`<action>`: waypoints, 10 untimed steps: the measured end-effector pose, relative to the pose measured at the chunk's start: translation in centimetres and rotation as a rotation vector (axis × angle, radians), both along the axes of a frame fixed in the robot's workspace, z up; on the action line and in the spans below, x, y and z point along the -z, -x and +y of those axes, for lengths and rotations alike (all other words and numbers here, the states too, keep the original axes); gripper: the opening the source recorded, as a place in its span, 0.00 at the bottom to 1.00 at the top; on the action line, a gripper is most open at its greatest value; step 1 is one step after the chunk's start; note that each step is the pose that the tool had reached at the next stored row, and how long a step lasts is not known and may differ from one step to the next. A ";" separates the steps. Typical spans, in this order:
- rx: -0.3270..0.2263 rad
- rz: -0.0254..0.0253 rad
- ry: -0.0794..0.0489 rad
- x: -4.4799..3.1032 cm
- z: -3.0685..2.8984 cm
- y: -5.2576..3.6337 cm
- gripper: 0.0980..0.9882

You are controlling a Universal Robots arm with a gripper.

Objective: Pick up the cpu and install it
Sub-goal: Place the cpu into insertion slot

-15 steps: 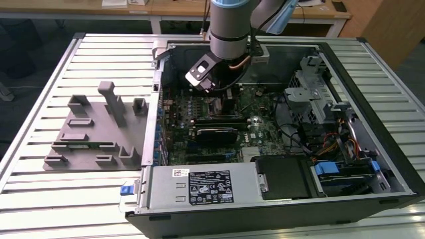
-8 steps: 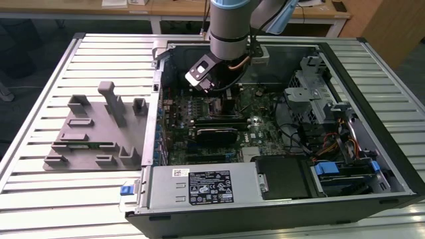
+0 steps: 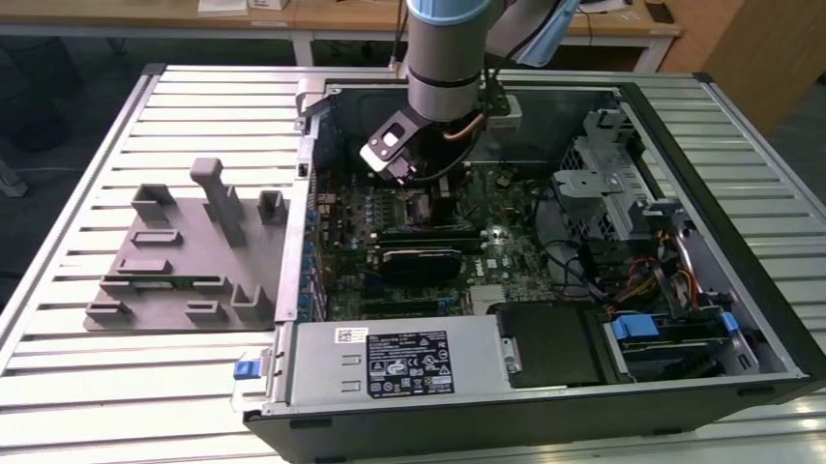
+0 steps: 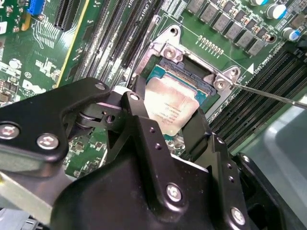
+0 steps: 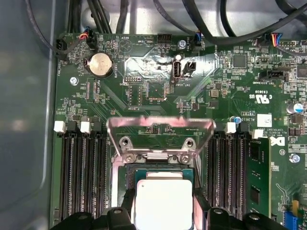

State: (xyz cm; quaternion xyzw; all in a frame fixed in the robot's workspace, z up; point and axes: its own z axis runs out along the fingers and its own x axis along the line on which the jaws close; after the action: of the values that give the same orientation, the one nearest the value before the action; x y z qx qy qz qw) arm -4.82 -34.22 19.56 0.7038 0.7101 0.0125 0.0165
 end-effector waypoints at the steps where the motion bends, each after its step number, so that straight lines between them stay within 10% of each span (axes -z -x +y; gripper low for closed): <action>1: 0.000 0.0000 0.000 0.04 0.00 0.00 0.50; 10: 0.000 0.0000 0.000 0.04 0.29 0.01 0.50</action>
State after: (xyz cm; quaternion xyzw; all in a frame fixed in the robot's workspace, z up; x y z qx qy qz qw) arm -4.83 -33.93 19.52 0.7038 0.7101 0.0125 0.0165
